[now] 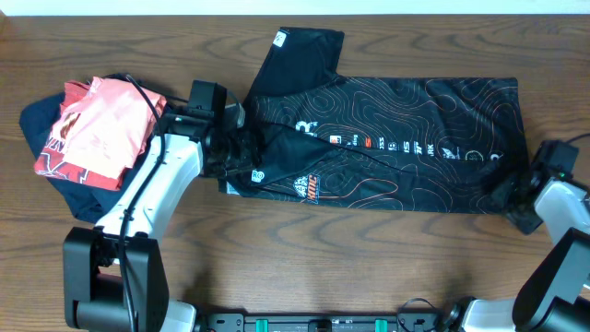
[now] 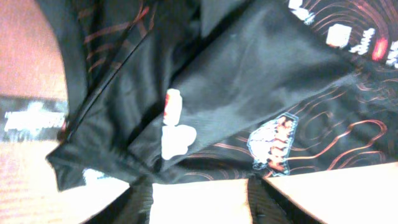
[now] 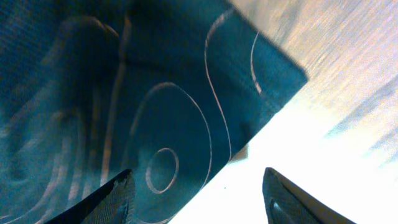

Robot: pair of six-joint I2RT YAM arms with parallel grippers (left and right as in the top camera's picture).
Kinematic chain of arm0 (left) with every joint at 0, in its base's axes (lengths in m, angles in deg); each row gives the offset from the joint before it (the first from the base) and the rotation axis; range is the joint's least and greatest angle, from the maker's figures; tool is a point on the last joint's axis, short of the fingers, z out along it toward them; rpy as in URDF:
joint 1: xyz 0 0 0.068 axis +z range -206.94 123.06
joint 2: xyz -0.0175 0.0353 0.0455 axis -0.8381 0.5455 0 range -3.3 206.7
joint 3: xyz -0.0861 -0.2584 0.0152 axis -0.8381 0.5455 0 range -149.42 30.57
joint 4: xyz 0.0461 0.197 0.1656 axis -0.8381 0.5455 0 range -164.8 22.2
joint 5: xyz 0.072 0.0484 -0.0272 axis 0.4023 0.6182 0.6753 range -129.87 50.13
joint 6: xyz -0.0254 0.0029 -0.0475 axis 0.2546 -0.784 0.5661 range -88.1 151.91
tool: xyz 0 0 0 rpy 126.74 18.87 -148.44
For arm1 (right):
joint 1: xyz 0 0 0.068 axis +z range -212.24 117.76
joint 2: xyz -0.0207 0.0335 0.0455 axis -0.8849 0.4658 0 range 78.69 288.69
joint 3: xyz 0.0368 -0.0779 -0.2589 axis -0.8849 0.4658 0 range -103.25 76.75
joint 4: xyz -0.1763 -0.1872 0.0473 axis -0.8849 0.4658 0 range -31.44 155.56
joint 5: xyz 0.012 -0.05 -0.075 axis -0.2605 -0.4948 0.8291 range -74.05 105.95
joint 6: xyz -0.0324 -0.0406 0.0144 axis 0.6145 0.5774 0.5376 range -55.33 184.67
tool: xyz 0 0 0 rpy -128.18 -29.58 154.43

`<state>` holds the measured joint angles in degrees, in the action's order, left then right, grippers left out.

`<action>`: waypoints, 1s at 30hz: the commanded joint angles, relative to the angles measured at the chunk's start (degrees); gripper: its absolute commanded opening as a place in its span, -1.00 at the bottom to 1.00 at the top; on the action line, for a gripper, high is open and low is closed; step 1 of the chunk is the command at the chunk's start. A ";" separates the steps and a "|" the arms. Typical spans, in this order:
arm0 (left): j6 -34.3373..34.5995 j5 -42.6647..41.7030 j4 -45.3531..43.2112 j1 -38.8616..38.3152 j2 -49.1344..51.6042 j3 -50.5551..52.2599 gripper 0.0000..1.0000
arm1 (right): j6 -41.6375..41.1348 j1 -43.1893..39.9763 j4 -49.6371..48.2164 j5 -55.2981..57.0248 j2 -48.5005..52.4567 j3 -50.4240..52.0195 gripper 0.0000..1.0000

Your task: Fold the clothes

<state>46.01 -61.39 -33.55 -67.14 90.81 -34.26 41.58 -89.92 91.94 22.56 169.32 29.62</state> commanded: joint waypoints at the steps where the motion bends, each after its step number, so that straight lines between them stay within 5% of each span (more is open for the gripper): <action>1: -0.07 5.66 0.15 0.00 0.46 0.70 0.32 | -0.35 -0.22 2.86 -0.44 -2.58 -6.64 0.32; 8: -0.04 12.68 -1.68 0.09 1.22 0.83 0.73 | 4.31 -1.33 4.02 0.04 -1.66 -8.31 0.34; 22: 0.22 12.52 -4.66 1.46 10.23 0.83 0.75 | 9.49 -4.35 -3.87 -2.38 9.31 -4.48 0.54; 25: 0.20 11.26 -4.92 1.44 11.17 0.83 0.69 | 9.46 -4.39 -3.93 -1.88 10.75 -4.48 0.40; 30: 0.17 10.10 -4.48 1.38 13.11 0.87 0.07 | 9.44 -4.83 -2.91 0.42 11.19 -4.48 -0.40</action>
<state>46.80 -50.50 -38.64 -65.89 102.41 -33.76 50.87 -94.07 87.83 20.25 178.22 24.41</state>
